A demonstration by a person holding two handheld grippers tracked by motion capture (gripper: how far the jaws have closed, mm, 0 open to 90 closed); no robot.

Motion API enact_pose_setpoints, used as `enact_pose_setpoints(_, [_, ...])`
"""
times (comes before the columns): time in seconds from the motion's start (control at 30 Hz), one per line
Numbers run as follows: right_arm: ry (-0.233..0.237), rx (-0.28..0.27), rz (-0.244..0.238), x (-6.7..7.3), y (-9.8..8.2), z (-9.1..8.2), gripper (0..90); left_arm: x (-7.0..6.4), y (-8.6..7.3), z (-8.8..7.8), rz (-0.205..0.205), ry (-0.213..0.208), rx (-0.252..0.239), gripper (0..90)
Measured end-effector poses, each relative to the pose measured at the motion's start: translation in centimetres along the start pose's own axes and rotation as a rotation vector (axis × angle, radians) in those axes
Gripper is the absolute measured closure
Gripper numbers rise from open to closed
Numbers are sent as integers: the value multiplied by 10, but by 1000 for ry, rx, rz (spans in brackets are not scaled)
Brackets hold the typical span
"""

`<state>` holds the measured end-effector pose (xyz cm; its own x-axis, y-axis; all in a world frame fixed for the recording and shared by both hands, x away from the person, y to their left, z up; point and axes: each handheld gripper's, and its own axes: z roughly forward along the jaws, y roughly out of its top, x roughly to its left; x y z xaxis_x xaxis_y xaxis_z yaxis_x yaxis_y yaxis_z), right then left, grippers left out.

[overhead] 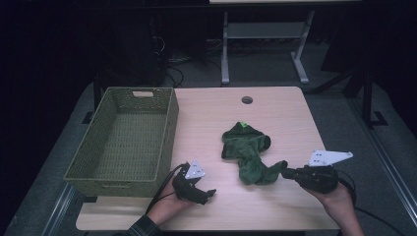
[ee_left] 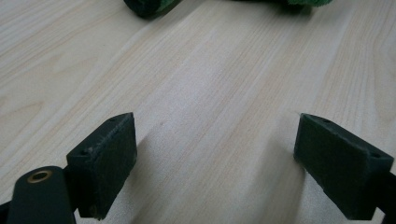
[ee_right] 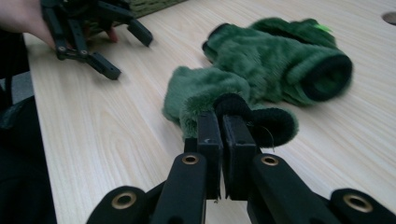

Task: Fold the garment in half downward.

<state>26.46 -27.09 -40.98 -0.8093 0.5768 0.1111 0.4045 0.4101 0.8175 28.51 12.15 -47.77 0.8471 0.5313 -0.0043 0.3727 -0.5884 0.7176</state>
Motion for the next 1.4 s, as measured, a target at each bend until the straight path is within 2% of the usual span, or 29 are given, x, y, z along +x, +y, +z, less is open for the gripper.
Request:
enact_pose_setpoints(0.2, [51, 1, -46, 4, 12, 13, 869, 0, 0, 0, -1, 0, -2, 125])
enact_pose_setpoints(0.37, [100, 19, -92, 11, 26, 34, 869, 0, 0, 0, -2, 0, -3, 125])
enact_pose_setpoints(0.7, [142, 58, -93, 10, 36, 69, 867, 0, 0, 0, 5, 0, 0, 125])
enact_pose_setpoints(0.93, [161, 60, -95, 11, 40, 82, 851, 0, 0, 1, 3, 0, -3, 125])
enact_pose_setpoints(1.0, [159, 53, -101, 12, 41, 84, 804, 0, 0, 0, 4, 0, -2, 125])
enact_pose_setpoints(1.03, [164, 51, -98, 12, 43, 83, 804, 0, 0, 0, 6, 0, -3, 125])
enact_pose_setpoints(1.17, [123, 23, -91, 7, 49, 80, 839, 0, 0, 1, -2, -3, -3, 125])
enact_pose_setpoints(1.3, [70, -3, -41, -5, 51, 82, 878, 0, 0, 1, 3, -1, -3, 125])
enact_pose_setpoints(1.4, [56, 17, -9, -13, 48, 91, 882, 0, 0, 0, 6, -2, 0, 125])
